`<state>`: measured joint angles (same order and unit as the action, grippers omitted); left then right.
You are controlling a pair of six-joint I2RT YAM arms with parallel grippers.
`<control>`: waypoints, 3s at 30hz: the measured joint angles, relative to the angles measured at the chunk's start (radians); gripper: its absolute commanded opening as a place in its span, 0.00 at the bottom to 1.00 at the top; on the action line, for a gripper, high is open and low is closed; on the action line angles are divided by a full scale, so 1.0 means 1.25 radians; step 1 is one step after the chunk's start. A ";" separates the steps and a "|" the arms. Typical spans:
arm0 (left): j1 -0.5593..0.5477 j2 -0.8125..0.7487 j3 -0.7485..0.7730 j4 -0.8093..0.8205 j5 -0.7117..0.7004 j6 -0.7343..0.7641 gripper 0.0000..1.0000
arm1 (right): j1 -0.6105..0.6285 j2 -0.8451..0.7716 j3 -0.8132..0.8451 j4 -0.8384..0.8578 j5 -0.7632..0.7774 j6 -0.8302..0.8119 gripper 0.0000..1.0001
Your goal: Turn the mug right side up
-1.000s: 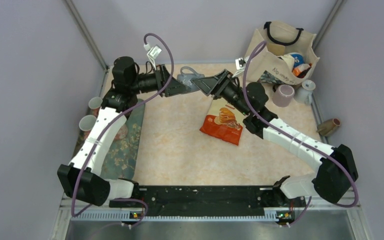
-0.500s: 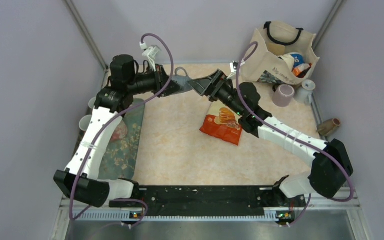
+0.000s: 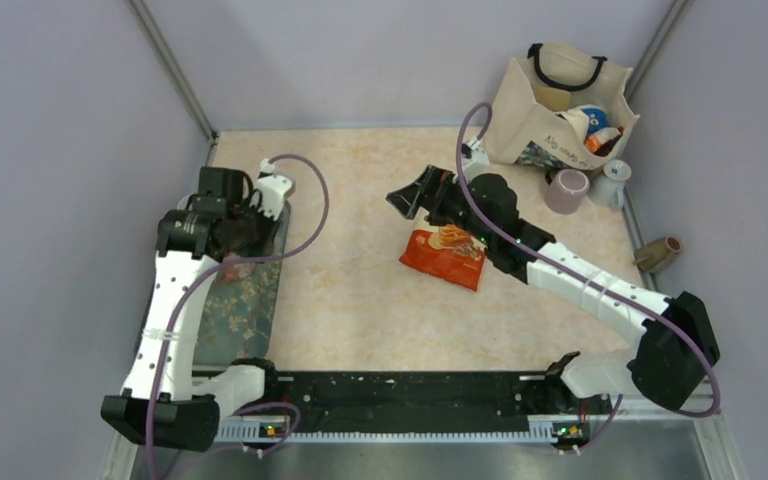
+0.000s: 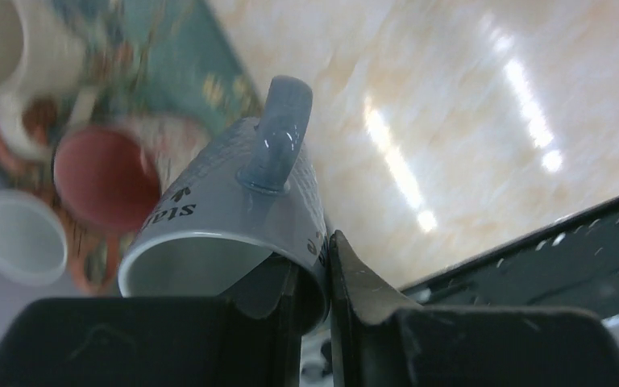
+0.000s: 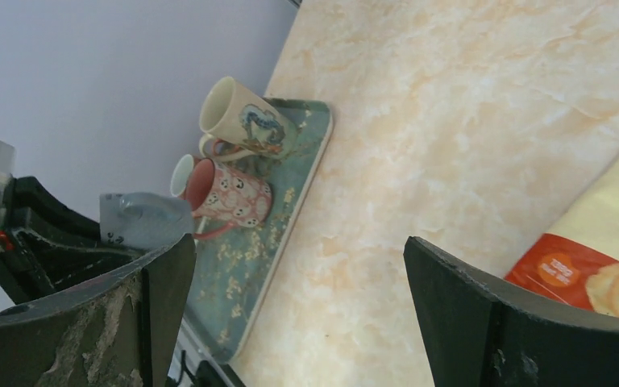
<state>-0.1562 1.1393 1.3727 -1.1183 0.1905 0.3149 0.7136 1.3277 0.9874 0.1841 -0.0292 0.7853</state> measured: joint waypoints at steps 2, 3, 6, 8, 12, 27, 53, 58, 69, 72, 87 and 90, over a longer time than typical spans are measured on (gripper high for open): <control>0.062 -0.028 -0.028 -0.077 -0.036 0.063 0.00 | 0.000 -0.022 0.001 -0.038 0.010 -0.034 0.99; 0.106 -0.042 -0.045 -0.113 -0.048 0.100 0.00 | 0.000 -0.031 0.002 -0.052 0.015 -0.049 0.99; 0.230 -0.084 -0.092 -0.211 -0.101 0.205 0.00 | 0.000 -0.057 0.002 -0.084 0.034 -0.087 0.99; 0.275 -0.112 -0.116 -0.254 -0.128 0.258 0.00 | 0.000 -0.072 0.002 -0.102 0.044 -0.107 0.99; 0.332 -0.154 -0.160 -0.297 -0.172 0.342 0.00 | 0.000 -0.097 0.003 -0.127 0.062 -0.141 0.99; 0.812 0.083 -0.178 -0.167 -0.156 0.548 0.00 | 0.000 -0.185 0.003 -0.189 0.137 -0.245 0.99; 0.897 0.357 -0.193 0.072 -0.045 0.578 0.42 | 0.000 -0.172 0.031 -0.281 0.251 -0.355 0.99; 0.897 0.338 -0.182 0.045 -0.030 0.594 0.50 | -0.016 -0.139 0.063 -0.338 0.327 -0.375 0.99; 0.896 0.277 -0.017 -0.131 0.087 0.631 0.62 | -0.446 -0.040 0.028 -0.363 0.335 -0.430 0.99; 0.891 0.264 0.012 -0.171 0.112 0.630 0.64 | -0.532 0.044 0.030 -0.345 0.322 -0.454 0.98; 0.776 0.161 0.027 -0.240 0.193 0.595 0.65 | -0.900 0.023 -0.176 -0.165 0.410 -0.335 0.83; 0.751 0.161 0.027 -0.239 0.197 0.579 0.65 | -0.911 0.078 -0.191 -0.130 0.443 -0.305 0.78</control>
<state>0.7830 1.3407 1.4067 -1.4174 0.4366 1.0389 -0.4252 1.4254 0.7486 0.0212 0.5243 0.4034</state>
